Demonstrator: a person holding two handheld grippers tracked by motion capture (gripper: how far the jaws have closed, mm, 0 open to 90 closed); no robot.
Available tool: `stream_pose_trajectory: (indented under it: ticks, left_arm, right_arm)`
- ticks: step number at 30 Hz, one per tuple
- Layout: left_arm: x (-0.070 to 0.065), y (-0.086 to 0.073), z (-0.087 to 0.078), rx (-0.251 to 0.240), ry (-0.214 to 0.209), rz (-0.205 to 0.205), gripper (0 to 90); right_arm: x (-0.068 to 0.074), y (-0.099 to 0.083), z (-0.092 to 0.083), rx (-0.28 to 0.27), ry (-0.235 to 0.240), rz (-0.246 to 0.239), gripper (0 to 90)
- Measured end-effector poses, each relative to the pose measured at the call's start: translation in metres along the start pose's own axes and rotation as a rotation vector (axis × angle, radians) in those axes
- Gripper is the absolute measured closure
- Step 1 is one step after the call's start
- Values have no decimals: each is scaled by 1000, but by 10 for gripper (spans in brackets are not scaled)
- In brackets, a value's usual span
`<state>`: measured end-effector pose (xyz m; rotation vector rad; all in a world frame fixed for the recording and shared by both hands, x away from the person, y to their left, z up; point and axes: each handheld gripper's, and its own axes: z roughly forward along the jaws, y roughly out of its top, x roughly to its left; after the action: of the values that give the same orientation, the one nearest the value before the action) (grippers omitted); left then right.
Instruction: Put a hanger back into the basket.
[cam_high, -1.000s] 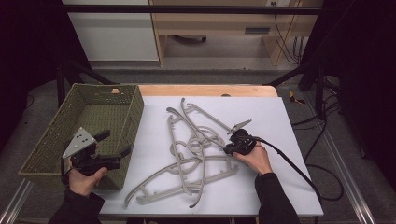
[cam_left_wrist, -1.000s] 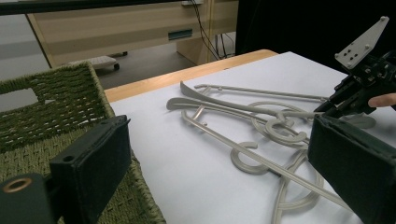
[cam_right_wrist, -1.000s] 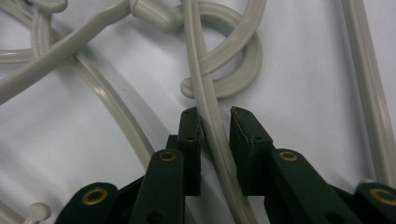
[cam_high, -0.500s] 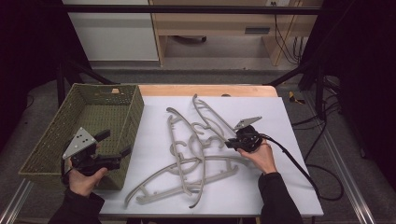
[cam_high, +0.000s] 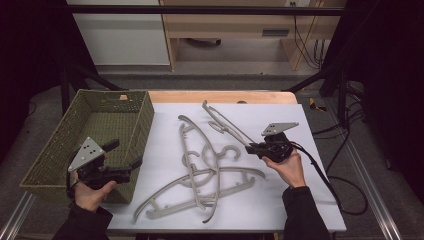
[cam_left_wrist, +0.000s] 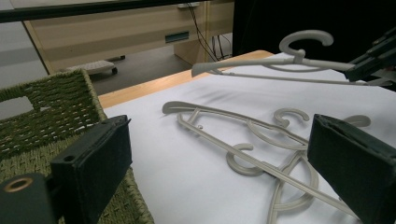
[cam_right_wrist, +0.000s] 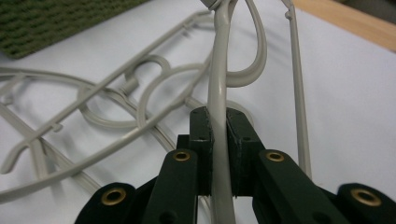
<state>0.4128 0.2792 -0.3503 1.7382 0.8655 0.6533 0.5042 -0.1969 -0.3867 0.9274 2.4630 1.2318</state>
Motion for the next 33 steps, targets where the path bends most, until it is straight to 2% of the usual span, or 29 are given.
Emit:
stream_pose_trajectory:
  ticks: [5,9,10,11,17,18,19,20,21,22,33]
  left_arm:
    - [-6,3,-1,2,-18,20,58]
    - [-13,7,-1,9,-35,54,58]
    - [-13,7,-1,9,-35,54,58]
    - [-16,9,-1,17,-45,75,58]
    - [-27,12,2,57,-76,139,57]
    - [-27,12,2,57,-76,139,57]
    - [-30,13,5,83,-95,166,56]
    - [-32,14,7,87,-97,193,56]
    - [-32,14,7,87,-97,193,56]
    - [-36,17,12,114,-111,231,55]
    - [-47,24,34,206,-177,318,63]
  right_arm:
    - [12,8,-15,-58,69,-24,824]
    - [24,15,-20,-68,129,-58,825]
    - [24,15,-20,-68,129,-58,825]
    - [31,18,-20,-69,156,-74,824]
    - [48,24,-19,-69,243,-110,824]
    - [50,25,-19,-68,254,-112,824]
    - [54,26,-19,-68,272,-120,824]
    - [55,26,-18,-66,280,-125,824]
    - [55,26,-18,-66,280,-125,824]
    - [60,28,-17,-60,306,-136,824]
    - [71,28,-12,-8,367,-164,824]
